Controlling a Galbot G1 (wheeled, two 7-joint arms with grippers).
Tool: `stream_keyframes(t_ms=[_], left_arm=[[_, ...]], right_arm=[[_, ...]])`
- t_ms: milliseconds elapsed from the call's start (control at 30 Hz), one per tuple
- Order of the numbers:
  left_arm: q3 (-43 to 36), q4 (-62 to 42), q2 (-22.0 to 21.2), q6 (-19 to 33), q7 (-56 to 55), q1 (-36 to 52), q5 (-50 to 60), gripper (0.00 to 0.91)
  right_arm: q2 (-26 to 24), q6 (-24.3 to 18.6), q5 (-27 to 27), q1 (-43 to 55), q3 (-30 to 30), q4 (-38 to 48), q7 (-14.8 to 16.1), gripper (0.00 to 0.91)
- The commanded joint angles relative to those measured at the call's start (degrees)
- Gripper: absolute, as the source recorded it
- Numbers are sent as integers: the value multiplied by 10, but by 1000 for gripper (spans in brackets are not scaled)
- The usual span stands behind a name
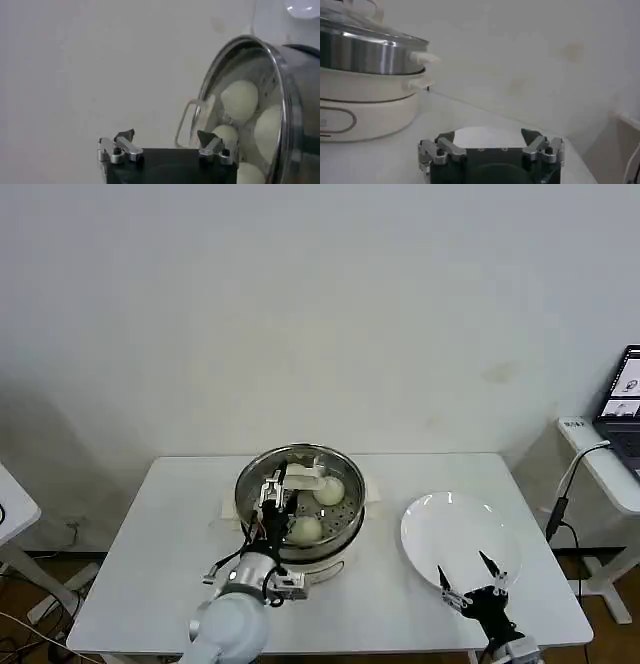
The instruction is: Take steamed baozi put them in steamer then cover it.
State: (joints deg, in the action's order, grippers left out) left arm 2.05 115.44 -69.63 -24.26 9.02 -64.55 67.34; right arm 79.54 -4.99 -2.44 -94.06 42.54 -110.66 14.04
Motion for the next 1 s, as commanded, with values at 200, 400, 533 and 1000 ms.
stream_keyframes(t_ms=[200, 400, 533, 1000], left_arm=[[-14, -29, 1, -7, 11, 44, 12, 907], [-20, -40, 2, -9, 13, 62, 16, 907], [-24, -44, 4, -15, 18, 76, 17, 907], [-38, -74, -2, -16, 23, 108, 30, 0]], right_arm=[[1, -1, 0, 0, 1, 3, 0, 907], [3, -2, -1, -2, 1, 3, -1, 907], [3, -2, -1, -2, 0, 3, -1, 907], [4, -3, 0, -2, 1, 5, -1, 907]])
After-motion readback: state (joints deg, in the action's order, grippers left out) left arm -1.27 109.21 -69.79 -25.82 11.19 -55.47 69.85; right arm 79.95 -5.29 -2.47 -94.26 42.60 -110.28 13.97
